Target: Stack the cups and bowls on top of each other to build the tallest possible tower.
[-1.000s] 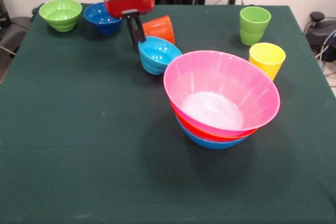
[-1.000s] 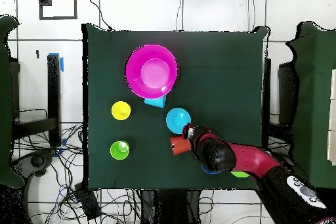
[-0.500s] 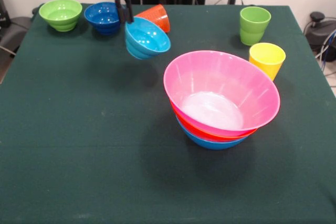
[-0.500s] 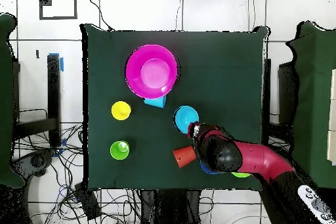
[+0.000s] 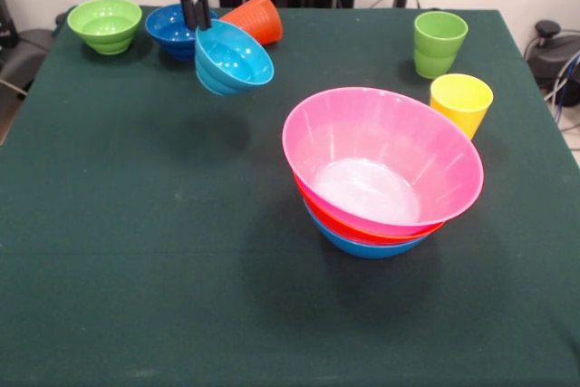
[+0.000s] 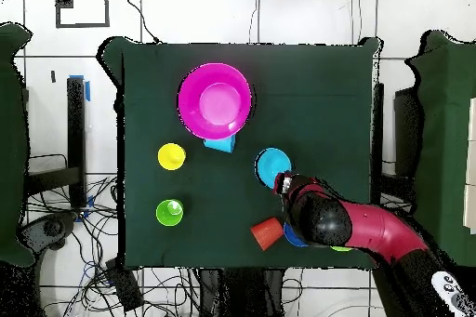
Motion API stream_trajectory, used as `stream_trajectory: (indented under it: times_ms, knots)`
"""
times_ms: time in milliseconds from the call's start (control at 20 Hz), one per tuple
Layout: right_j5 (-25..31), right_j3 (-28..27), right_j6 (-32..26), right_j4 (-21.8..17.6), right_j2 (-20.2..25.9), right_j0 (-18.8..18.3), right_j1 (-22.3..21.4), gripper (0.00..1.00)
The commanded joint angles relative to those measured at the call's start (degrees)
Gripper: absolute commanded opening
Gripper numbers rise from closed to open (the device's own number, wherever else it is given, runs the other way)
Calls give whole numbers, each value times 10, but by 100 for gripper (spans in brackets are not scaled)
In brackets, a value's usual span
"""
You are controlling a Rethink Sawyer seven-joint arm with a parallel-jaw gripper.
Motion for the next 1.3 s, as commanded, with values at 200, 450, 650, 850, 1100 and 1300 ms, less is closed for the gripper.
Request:
stream_trajectory:
  times_ms: [200,450,650,850,1100,1300]
  knots:
    - [73,32,60,32,-17,32,-24,0]
    - [73,29,54,36,-21,34,-22,0]
    - [81,28,65,40,-39,56,-35,0]
    - [105,16,77,56,-57,87,-50,0]
    - [157,-14,95,87,-87,135,-67,0]
    - [154,-46,119,88,-123,181,-45,0]
